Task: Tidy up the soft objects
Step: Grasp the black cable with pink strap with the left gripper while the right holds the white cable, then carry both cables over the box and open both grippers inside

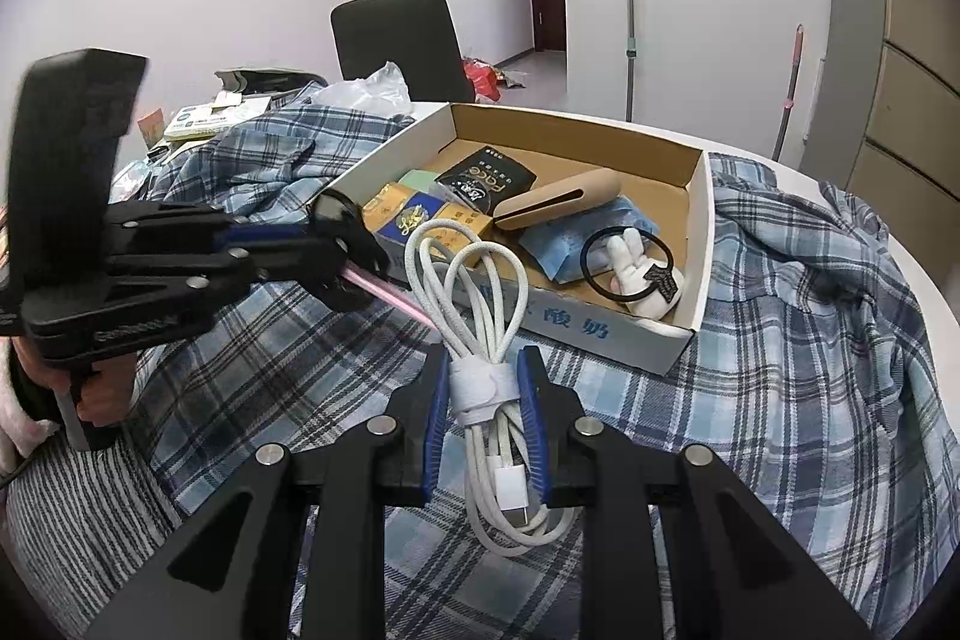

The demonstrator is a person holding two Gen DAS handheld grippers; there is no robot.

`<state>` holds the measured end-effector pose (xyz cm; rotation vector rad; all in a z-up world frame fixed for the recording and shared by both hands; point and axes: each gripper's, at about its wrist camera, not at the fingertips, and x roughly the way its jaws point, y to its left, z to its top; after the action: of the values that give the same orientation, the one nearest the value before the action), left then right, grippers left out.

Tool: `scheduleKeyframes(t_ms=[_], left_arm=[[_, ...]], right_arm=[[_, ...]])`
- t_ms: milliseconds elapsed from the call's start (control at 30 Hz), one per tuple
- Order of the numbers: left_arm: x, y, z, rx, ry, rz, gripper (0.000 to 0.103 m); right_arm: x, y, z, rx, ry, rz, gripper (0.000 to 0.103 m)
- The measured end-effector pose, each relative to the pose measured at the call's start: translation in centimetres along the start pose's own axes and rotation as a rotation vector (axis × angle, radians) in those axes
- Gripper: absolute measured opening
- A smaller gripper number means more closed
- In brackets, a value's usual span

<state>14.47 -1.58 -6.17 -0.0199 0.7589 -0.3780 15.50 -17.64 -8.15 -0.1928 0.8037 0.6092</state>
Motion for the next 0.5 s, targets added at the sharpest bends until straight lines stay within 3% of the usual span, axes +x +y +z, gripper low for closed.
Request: scheduleKeyframes(t_ms=[300,500], left_arm=[[-4.4,-2.0,-0.2,0.082,-0.207,0.060,0.013],[-5.6,-2.0,-0.7,0.090,-0.288,0.108,0.013]], right_arm=[[-1.6,0.8,-0.1,-0.038,-0.080,-0.023,0.022],[-2.7,1.7,-0.2,-0.081,-0.145,-0.032,0.022]])
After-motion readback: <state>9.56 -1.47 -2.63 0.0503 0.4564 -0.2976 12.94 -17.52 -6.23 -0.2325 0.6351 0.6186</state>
